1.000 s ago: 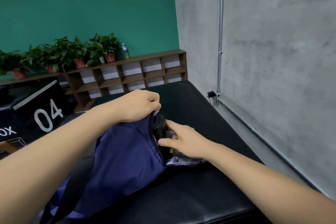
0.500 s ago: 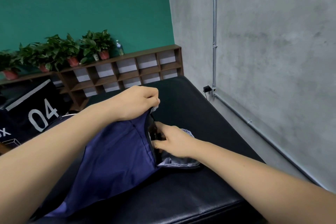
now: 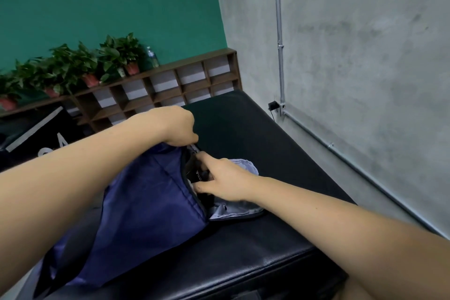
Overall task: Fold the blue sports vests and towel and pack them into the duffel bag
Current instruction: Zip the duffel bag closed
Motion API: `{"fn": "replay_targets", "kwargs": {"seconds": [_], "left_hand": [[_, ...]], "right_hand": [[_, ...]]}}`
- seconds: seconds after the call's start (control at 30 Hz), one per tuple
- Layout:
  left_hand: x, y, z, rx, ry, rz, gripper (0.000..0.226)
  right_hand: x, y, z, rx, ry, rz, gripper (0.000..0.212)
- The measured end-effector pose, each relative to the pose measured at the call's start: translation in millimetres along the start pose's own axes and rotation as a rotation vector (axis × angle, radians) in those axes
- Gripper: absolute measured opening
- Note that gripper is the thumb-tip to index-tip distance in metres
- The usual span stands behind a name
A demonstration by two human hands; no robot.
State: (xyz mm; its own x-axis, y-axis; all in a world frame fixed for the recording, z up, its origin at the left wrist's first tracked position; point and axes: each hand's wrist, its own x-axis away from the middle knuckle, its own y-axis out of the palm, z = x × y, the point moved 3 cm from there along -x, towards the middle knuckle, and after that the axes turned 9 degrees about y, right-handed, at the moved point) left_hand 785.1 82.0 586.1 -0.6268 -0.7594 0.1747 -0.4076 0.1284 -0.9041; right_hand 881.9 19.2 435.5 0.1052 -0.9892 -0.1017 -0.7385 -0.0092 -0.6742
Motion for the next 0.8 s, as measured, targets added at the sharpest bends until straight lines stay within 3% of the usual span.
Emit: {"fn": "replay_targets", "kwargs": {"seconds": [0.27, 0.37, 0.5, 0.6, 0.8], "left_hand": [[4, -12, 10, 0.265, 0.105, 0.273, 0.041], [8, -17, 15, 0.322, 0.151, 0.300, 0.037], [8, -15, 25, 0.327, 0.203, 0.305, 0.036], [3, -10, 29, 0.280, 0.229, 0.319, 0.036], [-5, 5, 45, -0.044, 0.226, 0.123, 0.029]], "right_hand": [[-6, 0, -2, -0.088, 0.008, 0.060, 0.038], [-8, 2, -2, -0.098, 0.009, 0.062, 0.036], [-10, 6, 1, -0.046, -0.009, 0.089, 0.055], [-12, 9, 4, 0.004, 0.029, 0.077, 0.065], [-21, 10, 5, 0.020, 0.017, 0.044, 0.041]]}}
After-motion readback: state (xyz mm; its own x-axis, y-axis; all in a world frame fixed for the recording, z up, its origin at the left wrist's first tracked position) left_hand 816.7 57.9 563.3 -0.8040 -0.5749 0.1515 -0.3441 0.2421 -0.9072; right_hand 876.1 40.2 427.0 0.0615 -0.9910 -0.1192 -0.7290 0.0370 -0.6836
